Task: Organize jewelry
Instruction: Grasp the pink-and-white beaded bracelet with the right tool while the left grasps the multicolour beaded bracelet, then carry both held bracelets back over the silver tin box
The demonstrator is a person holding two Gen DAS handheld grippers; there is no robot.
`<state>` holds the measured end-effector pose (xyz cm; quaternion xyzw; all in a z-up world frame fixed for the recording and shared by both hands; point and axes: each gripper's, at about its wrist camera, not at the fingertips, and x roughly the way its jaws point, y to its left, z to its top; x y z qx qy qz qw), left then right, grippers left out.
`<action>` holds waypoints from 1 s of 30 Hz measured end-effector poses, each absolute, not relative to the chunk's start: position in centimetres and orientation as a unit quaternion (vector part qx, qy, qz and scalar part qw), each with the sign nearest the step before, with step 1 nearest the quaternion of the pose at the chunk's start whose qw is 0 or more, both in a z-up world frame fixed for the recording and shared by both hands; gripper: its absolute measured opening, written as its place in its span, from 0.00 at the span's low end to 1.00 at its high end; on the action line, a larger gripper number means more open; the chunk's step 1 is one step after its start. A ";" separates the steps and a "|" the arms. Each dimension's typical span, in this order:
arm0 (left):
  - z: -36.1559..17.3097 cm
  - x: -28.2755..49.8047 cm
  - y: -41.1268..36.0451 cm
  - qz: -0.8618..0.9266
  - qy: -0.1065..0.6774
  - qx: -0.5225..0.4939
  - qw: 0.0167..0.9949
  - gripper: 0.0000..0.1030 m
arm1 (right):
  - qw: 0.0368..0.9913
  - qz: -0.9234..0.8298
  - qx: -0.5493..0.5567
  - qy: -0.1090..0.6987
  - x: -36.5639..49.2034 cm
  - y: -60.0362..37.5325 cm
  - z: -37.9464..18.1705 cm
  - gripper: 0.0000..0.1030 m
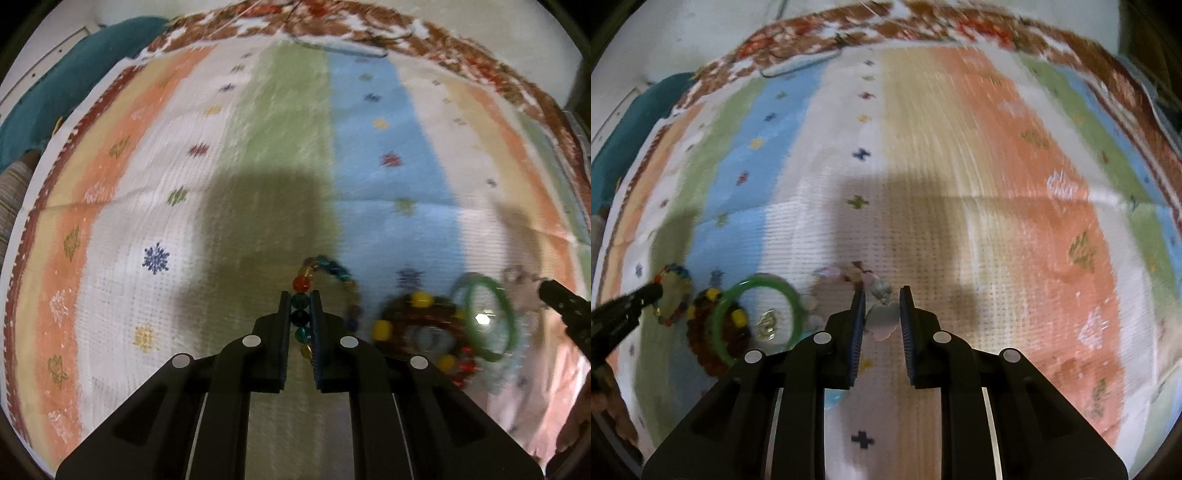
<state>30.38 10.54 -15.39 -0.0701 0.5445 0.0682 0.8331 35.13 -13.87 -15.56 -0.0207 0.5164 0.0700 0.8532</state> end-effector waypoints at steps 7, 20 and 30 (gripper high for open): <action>-12.7 29.4 8.5 0.037 0.529 -0.072 0.845 0.09 | 0.866 0.092 -0.049 0.489 32.9 -13.1 -13.1 0.19; -9.2 26.5 7.6 0.019 0.512 -0.099 0.853 0.09 | 0.879 0.109 -0.052 0.461 29.8 -13.1 -10.1 0.19; -5.8 23.1 5.4 0.001 0.479 -0.082 0.874 0.09 | 0.897 0.118 -0.046 0.424 26.7 -13.5 -7.5 0.19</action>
